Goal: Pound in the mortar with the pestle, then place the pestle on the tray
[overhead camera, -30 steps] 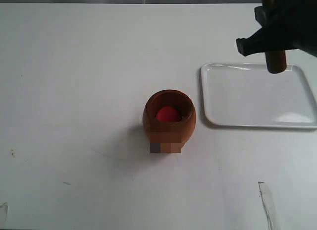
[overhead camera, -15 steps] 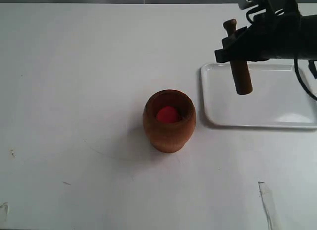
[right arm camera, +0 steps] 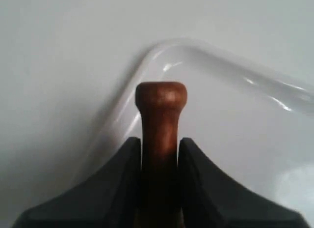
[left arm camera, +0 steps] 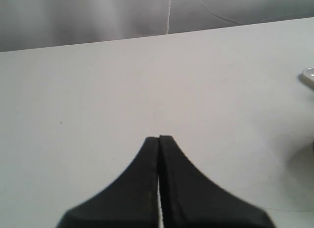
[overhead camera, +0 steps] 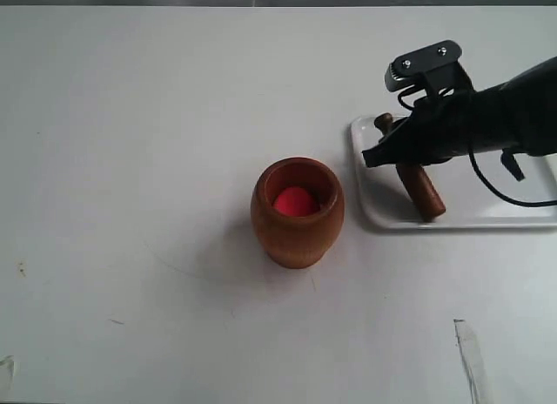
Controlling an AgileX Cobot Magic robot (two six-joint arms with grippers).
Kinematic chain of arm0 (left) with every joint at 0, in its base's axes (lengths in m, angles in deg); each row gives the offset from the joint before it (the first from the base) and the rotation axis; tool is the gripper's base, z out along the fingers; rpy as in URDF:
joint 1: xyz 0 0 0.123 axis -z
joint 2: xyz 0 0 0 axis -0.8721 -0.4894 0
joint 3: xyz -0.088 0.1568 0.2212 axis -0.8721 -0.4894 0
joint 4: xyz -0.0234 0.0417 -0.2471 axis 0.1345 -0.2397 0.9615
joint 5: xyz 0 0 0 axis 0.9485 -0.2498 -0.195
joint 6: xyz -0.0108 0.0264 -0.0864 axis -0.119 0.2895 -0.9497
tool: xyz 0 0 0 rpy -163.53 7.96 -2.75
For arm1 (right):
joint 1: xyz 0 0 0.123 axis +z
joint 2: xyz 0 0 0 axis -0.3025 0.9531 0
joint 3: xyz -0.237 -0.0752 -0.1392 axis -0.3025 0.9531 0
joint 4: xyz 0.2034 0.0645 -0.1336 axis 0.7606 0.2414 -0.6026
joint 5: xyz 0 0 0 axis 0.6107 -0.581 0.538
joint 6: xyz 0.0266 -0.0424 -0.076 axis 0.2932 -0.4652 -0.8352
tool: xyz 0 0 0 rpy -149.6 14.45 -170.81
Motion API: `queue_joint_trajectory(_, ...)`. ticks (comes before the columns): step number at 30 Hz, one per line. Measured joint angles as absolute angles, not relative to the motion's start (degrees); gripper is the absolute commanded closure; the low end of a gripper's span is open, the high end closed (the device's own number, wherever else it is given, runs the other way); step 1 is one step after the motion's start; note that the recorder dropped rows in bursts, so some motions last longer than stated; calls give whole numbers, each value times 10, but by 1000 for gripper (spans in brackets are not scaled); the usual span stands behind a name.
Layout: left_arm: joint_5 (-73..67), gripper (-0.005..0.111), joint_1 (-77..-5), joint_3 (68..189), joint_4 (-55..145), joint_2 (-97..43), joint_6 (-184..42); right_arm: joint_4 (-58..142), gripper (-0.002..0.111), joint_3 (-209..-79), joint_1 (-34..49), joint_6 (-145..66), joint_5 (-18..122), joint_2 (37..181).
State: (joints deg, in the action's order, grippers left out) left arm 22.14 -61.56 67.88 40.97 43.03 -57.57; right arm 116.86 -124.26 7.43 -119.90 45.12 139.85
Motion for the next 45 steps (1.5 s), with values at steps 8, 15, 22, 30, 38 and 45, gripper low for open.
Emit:
queue_joint_trajectory(8,221,107,-616,679,410,430,-576,1171,107,-1243,74,-1199,482,1414)
queue_joint_trajectory(15,221,107,-616,679,410,430,-576,1177,72,-1243,74,-1197,489,1414)
queue_joint_trajectory(22,221,107,-616,679,410,430,-576,1177,57,-1243,74,-1197,516,1412)
queue_joint_trajectory(30,221,107,-616,679,410,430,-576,1233,69,-1243,74,-1197,539,1322)
queue_joint_trajectory(38,221,107,-616,679,410,430,-576,1265,108,-1243,74,-1197,438,1150)
queue_joint_trajectory(45,221,107,-616,679,410,430,-576,1271,108,-1243,74,-1183,188,1023)
